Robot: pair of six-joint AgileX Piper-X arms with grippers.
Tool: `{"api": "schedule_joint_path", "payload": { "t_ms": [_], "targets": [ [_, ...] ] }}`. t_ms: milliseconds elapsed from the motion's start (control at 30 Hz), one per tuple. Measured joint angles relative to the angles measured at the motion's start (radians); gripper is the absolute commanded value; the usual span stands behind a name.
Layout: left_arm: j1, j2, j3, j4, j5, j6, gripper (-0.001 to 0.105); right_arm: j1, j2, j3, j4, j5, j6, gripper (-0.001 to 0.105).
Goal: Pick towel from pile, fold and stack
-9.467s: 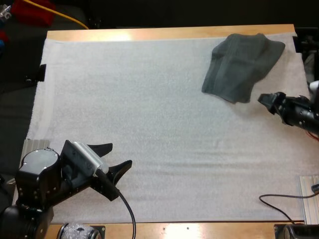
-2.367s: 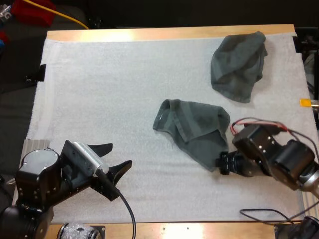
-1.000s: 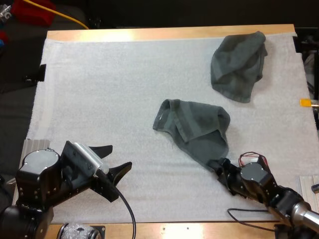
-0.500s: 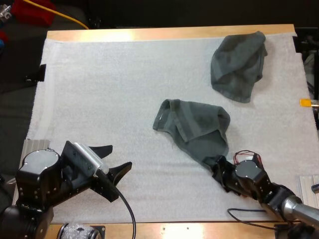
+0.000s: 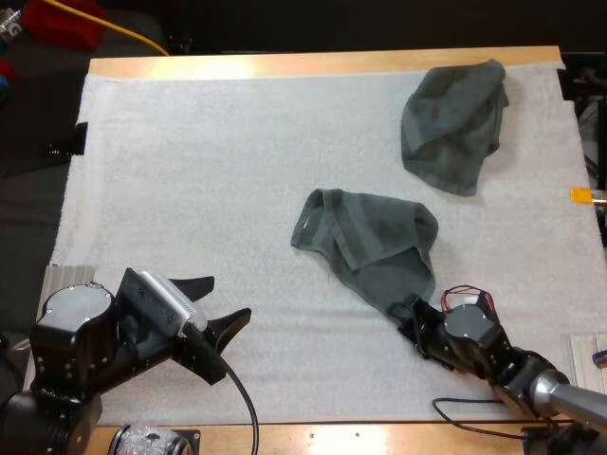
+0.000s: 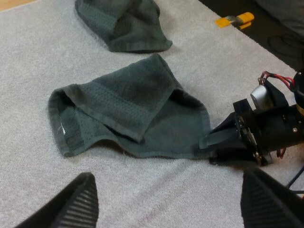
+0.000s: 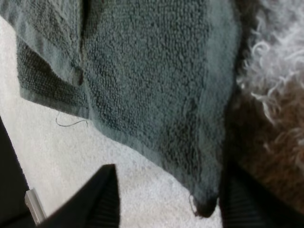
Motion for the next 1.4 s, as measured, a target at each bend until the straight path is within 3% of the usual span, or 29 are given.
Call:
{"api": "schedule_joint_path", "payload": {
  "t_ms": [133,300,700,1067,1400],
  "targets": [
    [0.0,0.0,0.0,0.0,0.0,0.0,0.062,0.0,0.0,0.0,0.012,0.009,0.0,0.036],
    [0.0,0.0,0.0,0.0,0.0,0.0,0.062,0.0,0.0,0.0,0.029,0.016,-0.007,0.01],
    [0.0,0.0,0.0,0.0,0.0,0.0,0.062,0.0,0.0,-0.006,0.058,-0.031,-0.154,0.003],
    [0.0,0.0,0.0,0.0,0.0,0.0,0.062,0.0,0.0,-0.137,0.364,-0.073,-0.399,0.003],
    [0.0,0.056,0.022,-0.001,0.001,-0.001,0.062,0.0,0.0,-0.342,0.832,-0.075,-0.713,0.003]
  ]
}}
